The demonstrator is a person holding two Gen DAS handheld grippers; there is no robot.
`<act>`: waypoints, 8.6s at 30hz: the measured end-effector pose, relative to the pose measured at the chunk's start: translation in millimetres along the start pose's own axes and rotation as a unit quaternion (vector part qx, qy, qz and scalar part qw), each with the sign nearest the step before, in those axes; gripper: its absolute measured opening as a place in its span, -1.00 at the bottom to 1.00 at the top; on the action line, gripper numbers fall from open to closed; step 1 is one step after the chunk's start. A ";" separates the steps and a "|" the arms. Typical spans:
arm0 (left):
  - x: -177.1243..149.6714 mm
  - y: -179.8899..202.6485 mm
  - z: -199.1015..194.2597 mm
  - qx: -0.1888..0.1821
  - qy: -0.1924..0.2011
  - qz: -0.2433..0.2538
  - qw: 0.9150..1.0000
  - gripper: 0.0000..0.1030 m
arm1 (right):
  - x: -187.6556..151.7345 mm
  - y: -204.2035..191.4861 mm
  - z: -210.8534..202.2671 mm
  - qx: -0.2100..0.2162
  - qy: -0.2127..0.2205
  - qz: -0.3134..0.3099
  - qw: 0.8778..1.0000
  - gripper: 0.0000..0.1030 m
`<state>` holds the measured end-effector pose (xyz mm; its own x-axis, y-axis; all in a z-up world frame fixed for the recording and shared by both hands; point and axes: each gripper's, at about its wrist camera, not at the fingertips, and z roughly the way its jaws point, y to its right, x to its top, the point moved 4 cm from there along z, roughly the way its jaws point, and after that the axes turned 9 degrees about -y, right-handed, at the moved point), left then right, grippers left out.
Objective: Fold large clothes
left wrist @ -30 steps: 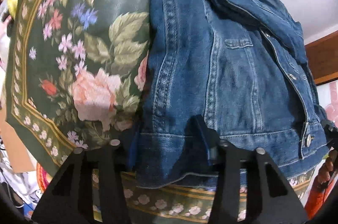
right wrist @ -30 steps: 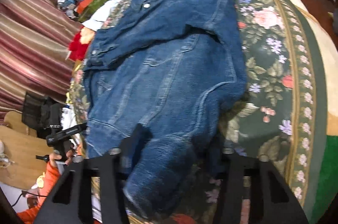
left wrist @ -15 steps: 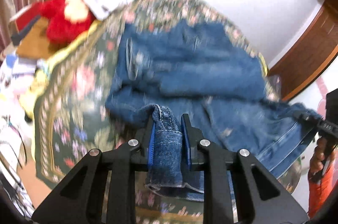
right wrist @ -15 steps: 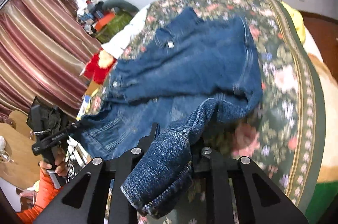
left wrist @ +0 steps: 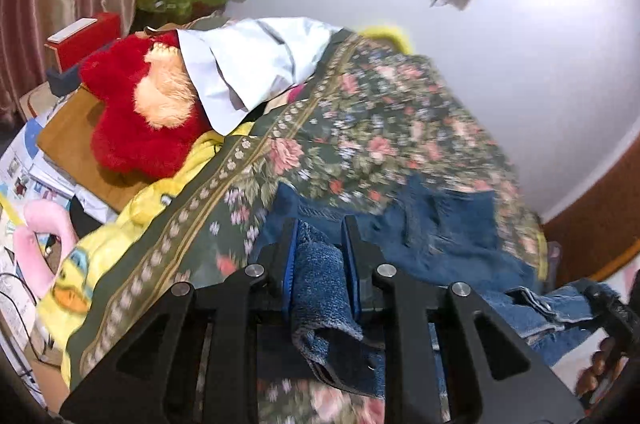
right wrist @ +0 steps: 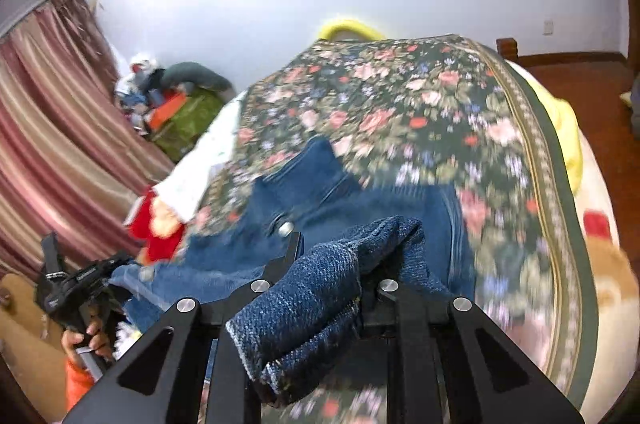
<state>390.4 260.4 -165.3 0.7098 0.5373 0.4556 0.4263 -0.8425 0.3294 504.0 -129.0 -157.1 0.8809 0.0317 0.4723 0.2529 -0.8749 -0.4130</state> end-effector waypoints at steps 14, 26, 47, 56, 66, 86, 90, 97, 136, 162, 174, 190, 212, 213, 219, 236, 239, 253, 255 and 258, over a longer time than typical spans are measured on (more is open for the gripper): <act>17.5 -30.2 155.7 0.100 -0.092 0.008 0.991 -0.20 | 32.2 69.9 135.2 0.049 -0.146 0.039 0.987 -0.65; 22.3 -22.6 146.1 0.179 -0.101 0.073 0.976 0.33 | 54.8 40.6 61.9 0.049 -0.132 -0.023 0.990 -0.64; -37.7 -10.0 35.4 0.128 -0.071 0.151 0.978 0.32 | -37.4 21.1 18.8 -0.106 -0.091 -0.147 0.979 -0.64; -64.6 32.4 97.2 0.157 -0.096 0.227 0.956 0.35 | -70.7 -9.6 82.2 -0.131 -0.131 -0.216 0.959 -0.64; 5.4 40.5 152.0 0.147 -0.102 0.168 0.969 0.46 | 4.5 -10.1 143.1 -0.124 -0.120 -0.163 0.971 -0.64; 43.5 58.5 60.8 0.151 -0.001 0.176 0.973 0.48 | -17.0 -37.2 76.3 -0.127 -0.064 -0.207 0.968 -0.64; 15.2 66.7 52.8 0.107 -0.029 0.186 0.976 0.52 | -38.6 -39.8 83.8 -0.127 -0.090 -0.215 0.964 -0.64; -56.8 51.3 102.4 0.124 -0.114 0.207 0.964 0.54 | -63.2 -7.6 115.9 -0.197 -0.123 -0.212 0.949 -0.64; -143.7 -12.0 56.7 -0.136 -0.166 -0.094 0.972 0.56 | -108.0 -44.9 108.1 -0.206 -0.105 -0.264 0.937 1.00; -66.8 28.5 64.4 -0.034 -0.016 -0.090 0.995 -0.40 | -97.2 -68.4 95.5 -0.149 -0.110 -0.259 0.948 1.00; -64.7 46.4 -10.1 0.026 0.059 0.011 0.998 -0.45 | -129.6 -137.0 184.0 -0.056 -0.181 -0.234 0.954 1.00; -69.7 192.4 -23.3 -0.018 0.093 0.160 0.983 -0.46 | -83.8 -13.9 -3.2 -0.036 -0.051 -0.095 0.994 1.00; -189.5 265.4 9.1 -0.114 -0.108 0.320 0.934 0.36 | -121.9 83.5 -115.7 -0.085 0.007 -0.029 0.996 1.00; -182.4 258.5 -1.7 -0.125 -0.110 0.305 0.938 0.37 | -118.9 77.3 -114.3 -0.082 0.007 -0.033 0.996 1.00; -158.3 211.2 -34.9 -0.105 -0.076 0.252 0.959 0.41 | -97.1 28.5 -89.7 -0.032 0.002 -0.058 0.998 1.00; -173.2 141.4 38.2 -0.054 -0.137 0.214 0.966 0.84 | -131.8 68.4 38.8 -0.066 -0.141 -0.048 0.987 1.00; -179.7 139.7 35.4 -0.051 -0.130 0.225 0.964 0.86 | -140.4 78.5 34.5 -0.062 -0.160 -0.037 0.985 1.00; -130.6 117.7 -20.6 -0.013 -0.049 0.231 0.972 0.85 | -84.4 26.1 -26.5 -0.076 -0.101 -0.165 0.978 1.00; -115.7 112.8 -13.7 -0.010 -0.048 0.211 0.976 0.85 | -67.0 22.0 -13.6 -0.069 -0.103 -0.162 0.979 1.00; -100.8 106.8 15.0 -0.032 -0.089 0.164 0.982 0.85 | -52.1 28.0 21.3 -0.054 -0.136 -0.136 0.980 1.00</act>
<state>372.7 115.7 -188.4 0.8919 0.2167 0.3968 0.1254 -0.9618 0.2433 473.7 -144.9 -209.8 0.8648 0.3856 0.3217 0.4622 -0.8616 -0.2098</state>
